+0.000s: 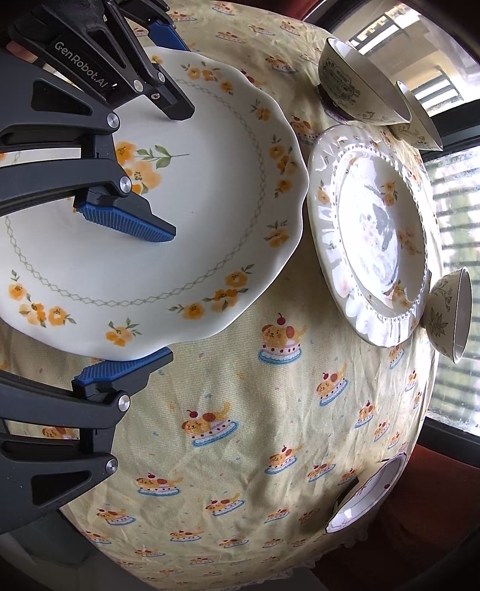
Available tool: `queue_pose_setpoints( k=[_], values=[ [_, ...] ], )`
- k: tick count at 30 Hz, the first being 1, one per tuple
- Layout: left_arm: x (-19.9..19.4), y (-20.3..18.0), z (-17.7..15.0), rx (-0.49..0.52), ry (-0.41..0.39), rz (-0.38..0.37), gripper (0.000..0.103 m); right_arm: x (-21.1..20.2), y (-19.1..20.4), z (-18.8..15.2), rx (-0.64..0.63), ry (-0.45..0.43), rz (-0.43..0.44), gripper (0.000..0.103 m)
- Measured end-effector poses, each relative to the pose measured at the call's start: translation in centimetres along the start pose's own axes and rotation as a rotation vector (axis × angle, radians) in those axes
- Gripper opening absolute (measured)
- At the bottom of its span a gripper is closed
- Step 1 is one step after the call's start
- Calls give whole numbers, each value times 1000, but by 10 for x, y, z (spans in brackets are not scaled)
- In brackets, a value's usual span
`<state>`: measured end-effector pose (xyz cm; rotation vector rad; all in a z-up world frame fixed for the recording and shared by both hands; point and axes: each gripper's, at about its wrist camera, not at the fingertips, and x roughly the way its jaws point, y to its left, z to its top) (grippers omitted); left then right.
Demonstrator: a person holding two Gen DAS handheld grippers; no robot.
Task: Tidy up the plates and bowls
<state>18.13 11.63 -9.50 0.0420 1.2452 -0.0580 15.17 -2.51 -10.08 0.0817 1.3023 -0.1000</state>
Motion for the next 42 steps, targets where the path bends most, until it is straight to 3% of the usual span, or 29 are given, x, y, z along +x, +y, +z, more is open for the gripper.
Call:
queue_pose_setpoints(
  k=[14,24,29,42],
  values=[
    [3,-5,8,17,0,-62,78,3,-1,2,23,-6,-8,66],
    [-21,-3,27,18,-38,-137,81,-33,-6,17,5,-70,-8,66],
    [-35,-8,44,43,-80,-105,81,-49,-6,31,-3,-109,-24,66],
    [-28,-26,100,-31,-156,-59,84,-46,-35,101,32,-167,90,66]
  ],
)
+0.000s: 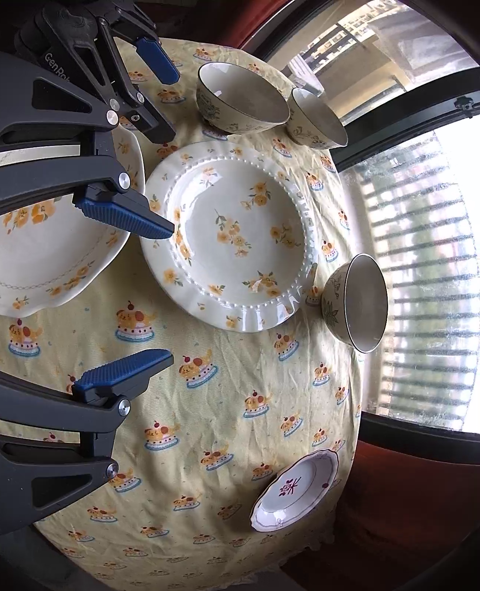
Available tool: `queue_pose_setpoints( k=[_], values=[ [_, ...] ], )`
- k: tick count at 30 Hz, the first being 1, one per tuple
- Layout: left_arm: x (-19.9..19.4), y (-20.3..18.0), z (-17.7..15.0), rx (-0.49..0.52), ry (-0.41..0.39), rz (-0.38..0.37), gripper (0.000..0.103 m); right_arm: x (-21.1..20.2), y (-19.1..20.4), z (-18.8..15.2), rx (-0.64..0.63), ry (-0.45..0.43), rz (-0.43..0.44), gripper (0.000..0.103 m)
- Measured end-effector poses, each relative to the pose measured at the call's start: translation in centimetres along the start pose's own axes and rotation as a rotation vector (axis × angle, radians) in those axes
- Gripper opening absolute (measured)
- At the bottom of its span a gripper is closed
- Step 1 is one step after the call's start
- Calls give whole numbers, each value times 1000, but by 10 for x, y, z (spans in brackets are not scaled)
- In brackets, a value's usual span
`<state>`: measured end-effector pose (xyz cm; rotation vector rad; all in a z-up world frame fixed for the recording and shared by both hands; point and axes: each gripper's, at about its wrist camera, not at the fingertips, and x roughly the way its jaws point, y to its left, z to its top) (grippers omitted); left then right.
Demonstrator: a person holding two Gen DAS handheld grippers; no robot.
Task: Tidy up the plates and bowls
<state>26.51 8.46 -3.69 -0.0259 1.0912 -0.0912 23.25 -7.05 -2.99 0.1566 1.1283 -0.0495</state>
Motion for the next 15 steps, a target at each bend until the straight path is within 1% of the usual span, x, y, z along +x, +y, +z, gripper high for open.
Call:
queue_pose_setpoints(
  k=[4,7,11,15],
  values=[
    [17,-11,15,-22,-4,12,85,16,-9,22,-12,-19,-4,66],
    [33,-19,24,-37,0,44,84,30,-16,37,2,-23,5,66],
    [57,-21,31,-97,26,55,84,54,-21,52,1,-17,9,66],
    [74,-25,37,-96,39,92,84,76,-24,63,-6,-7,26,66]
  ],
)
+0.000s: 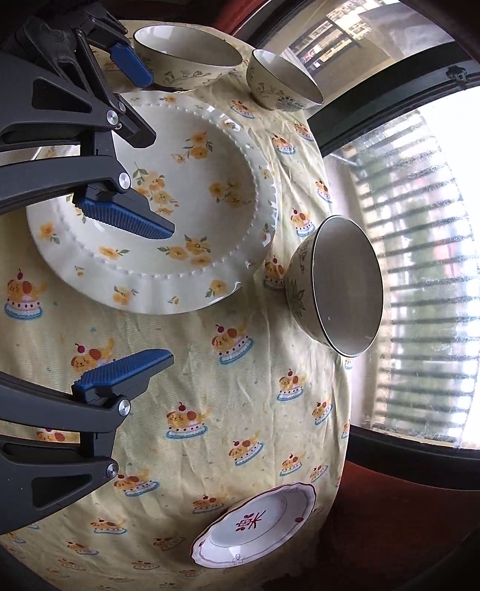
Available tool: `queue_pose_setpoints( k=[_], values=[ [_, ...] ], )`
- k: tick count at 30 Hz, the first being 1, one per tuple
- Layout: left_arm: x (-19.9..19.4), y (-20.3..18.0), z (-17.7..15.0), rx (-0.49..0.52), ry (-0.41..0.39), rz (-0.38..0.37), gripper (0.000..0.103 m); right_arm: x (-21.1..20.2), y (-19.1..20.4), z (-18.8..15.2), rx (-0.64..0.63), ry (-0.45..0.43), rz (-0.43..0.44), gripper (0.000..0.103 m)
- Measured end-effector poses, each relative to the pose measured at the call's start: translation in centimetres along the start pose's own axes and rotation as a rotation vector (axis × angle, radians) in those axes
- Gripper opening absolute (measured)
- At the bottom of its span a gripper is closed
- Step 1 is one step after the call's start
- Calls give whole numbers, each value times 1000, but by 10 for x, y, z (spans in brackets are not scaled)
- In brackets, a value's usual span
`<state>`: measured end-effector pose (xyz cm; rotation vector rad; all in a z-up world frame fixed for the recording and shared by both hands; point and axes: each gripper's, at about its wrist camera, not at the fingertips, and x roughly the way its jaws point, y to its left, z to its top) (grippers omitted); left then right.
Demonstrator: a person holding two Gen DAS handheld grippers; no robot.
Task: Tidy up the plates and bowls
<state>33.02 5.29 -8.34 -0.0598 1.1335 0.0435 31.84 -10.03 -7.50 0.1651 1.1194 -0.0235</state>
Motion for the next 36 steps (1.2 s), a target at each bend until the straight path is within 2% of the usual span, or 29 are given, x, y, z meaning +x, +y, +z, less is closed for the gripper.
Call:
queue_pose_setpoints(
  k=[3,7,10,12,16,23,32,36],
  values=[
    [7,1,2,-26,8,15,84,14,-1,4,-8,15,19,66],
    [12,3,3,-54,16,24,78,26,0,8,-24,19,47,65],
    [15,2,3,-42,16,35,77,32,2,10,-28,18,82,59],
    [15,-1,3,-29,15,51,77,35,5,11,-51,20,70,54],
    [15,-5,2,-35,14,89,77,39,7,13,-58,38,51,53],
    [13,-10,5,-32,32,45,77,41,5,15,-64,66,34,53],
    [11,-40,2,34,50,-14,77,37,-25,17,-12,89,-36,53],
    [15,-52,2,113,53,21,77,38,-33,16,-1,85,-54,53]
  ],
)
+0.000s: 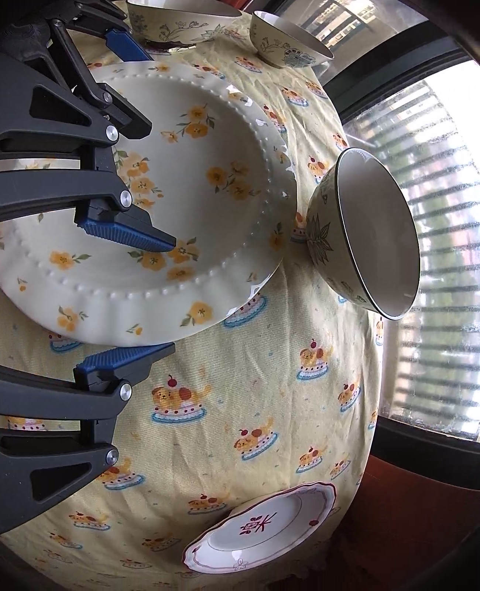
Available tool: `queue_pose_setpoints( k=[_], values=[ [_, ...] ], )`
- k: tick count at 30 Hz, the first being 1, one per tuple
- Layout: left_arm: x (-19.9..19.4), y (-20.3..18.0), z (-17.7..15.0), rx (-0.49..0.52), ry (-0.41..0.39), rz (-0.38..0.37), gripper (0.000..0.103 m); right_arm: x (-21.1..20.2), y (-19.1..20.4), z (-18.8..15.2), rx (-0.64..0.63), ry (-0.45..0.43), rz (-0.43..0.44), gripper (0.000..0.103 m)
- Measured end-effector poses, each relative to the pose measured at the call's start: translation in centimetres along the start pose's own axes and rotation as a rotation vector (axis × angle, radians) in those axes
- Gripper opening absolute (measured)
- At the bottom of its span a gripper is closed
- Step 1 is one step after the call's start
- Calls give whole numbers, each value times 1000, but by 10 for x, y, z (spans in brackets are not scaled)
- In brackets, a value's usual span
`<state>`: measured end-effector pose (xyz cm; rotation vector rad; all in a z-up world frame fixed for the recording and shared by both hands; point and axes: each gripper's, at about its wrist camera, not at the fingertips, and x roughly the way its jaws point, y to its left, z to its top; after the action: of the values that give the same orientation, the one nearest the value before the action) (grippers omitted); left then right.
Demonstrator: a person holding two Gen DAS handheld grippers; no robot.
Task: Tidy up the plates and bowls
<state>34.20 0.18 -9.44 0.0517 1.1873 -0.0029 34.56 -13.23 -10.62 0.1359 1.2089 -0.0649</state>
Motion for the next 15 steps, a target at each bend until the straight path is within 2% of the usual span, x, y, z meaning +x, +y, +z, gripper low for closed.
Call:
queue_pose_setpoints(
  k=[2,9,10,15],
  values=[
    [4,-1,1,31,4,2,80,1,2,1,-10,-2,-1,56],
    [10,2,12,-1,19,-15,81,8,1,9,6,1,24,62],
    [11,2,12,4,41,-4,81,9,1,12,4,2,28,63],
    [10,4,16,14,50,-8,77,11,0,17,-6,28,33,64]
  ],
)
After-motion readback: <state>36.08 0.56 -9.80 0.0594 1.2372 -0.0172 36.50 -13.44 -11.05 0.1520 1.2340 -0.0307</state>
